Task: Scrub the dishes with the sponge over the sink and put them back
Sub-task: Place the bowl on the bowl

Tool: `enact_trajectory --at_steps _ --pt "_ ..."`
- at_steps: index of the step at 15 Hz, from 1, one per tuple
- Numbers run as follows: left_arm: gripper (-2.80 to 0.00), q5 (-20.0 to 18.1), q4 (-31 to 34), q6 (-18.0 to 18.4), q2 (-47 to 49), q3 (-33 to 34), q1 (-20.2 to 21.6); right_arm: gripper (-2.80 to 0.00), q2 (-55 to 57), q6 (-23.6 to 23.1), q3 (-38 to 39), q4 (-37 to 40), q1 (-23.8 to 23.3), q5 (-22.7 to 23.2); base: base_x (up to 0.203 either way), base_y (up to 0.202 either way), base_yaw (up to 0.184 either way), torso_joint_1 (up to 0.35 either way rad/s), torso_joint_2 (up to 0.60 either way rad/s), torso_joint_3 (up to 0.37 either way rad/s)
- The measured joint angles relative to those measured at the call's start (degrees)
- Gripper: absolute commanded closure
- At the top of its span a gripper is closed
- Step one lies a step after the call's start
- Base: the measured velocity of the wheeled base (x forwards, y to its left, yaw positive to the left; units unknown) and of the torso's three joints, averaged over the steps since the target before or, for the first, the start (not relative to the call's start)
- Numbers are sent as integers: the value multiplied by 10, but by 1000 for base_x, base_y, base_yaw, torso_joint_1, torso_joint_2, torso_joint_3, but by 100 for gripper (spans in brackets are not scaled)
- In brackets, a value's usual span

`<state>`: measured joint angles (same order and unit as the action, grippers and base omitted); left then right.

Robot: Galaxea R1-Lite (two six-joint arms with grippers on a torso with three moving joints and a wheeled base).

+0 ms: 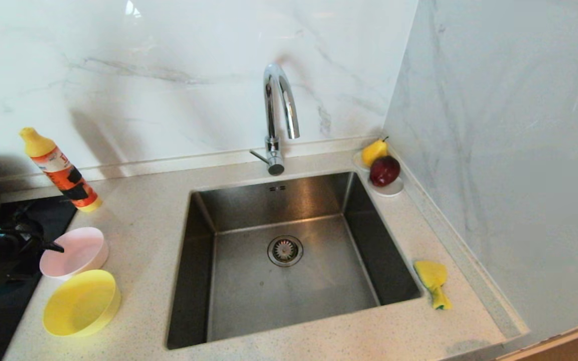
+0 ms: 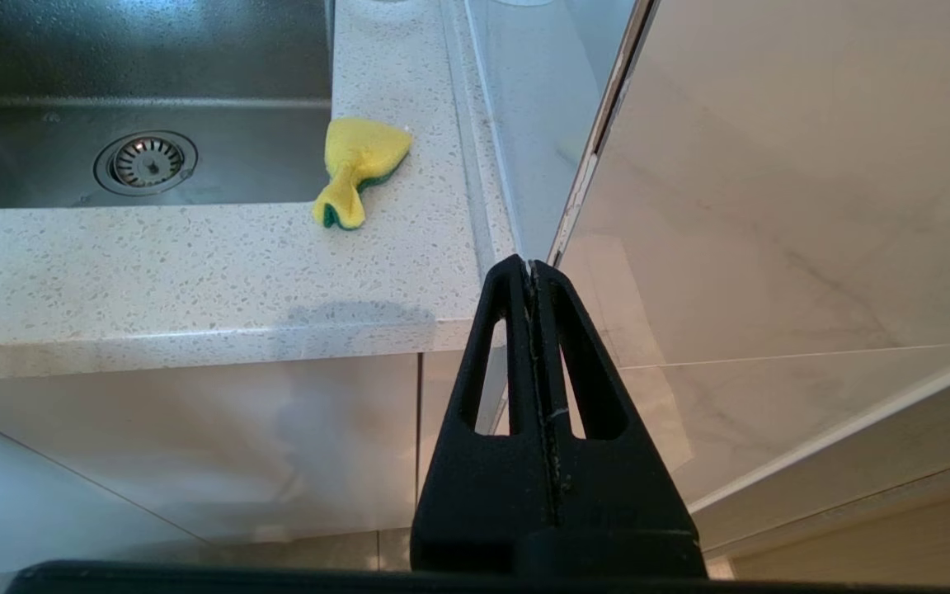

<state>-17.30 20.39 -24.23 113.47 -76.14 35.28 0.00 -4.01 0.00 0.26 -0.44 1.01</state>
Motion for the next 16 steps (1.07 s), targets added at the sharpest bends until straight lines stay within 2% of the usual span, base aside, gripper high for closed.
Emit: enact_trajectory --at_steps 10,11,12,16 --pt "-280 16 -2 -6 49 -21 -23 0 0 0 0 0 0 0 0 0 0 0 0 0" --pt "-197 16 -2 -6 50 -22 -25 0 0 0 0 0 0 0 0 0 0 0 0 0" --pt "0 16 -2 -5 51 -23 -25 0 0 0 0 0 0 0 0 0 0 0 0 0" --pt "0 37 -2 -17 61 -41 -26 0 0 0 0 0 0 0 0 0 0 0 0 0"
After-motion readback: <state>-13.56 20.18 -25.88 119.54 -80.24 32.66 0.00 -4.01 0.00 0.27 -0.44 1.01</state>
